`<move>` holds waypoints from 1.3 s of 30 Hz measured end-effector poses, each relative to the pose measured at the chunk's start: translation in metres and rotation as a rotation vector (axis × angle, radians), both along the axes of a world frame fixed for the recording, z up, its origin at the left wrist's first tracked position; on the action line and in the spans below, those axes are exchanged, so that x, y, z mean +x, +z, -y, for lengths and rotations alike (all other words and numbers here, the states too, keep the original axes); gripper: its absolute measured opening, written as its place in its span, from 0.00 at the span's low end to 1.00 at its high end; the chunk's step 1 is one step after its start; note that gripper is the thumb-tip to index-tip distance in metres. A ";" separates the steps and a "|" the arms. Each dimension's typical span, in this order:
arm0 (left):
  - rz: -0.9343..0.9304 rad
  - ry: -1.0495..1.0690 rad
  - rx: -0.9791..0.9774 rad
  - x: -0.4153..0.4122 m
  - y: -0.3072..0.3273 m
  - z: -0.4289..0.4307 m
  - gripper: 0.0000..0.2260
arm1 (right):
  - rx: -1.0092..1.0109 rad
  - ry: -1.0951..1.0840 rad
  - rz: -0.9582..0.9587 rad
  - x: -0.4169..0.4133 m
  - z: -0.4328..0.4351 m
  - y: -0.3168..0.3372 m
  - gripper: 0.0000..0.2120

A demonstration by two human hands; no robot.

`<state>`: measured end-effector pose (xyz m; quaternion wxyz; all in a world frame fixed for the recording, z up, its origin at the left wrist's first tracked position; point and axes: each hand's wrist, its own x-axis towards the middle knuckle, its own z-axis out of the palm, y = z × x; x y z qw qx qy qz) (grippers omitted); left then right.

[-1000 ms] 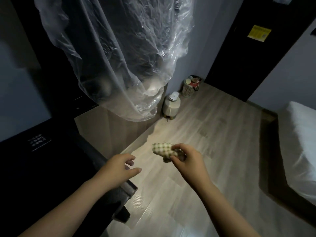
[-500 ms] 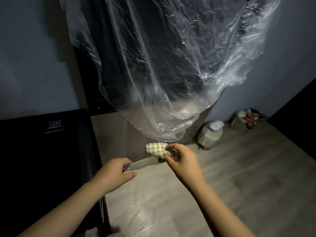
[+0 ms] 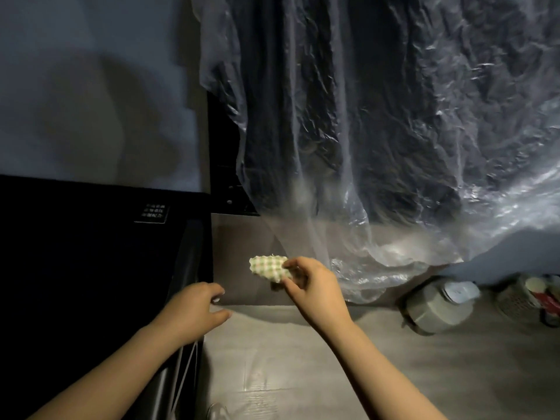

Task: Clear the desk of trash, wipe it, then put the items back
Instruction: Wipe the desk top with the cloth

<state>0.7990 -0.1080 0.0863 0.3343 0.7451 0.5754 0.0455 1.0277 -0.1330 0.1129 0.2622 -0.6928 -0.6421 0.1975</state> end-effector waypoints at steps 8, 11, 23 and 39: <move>0.019 0.165 0.000 -0.023 -0.008 -0.064 0.22 | -0.025 0.126 0.032 -0.023 -0.109 -0.018 0.13; 0.011 0.222 -0.035 -0.028 -0.009 -0.078 0.25 | -0.040 0.170 0.048 -0.030 -0.143 -0.023 0.14; -0.002 0.360 -0.090 -0.006 -0.036 -0.148 0.24 | -0.078 0.249 0.088 -0.032 -0.258 -0.064 0.18; -0.066 0.272 0.029 0.010 -0.087 -0.184 0.25 | 0.080 0.372 -0.103 -0.037 -0.312 -0.118 0.18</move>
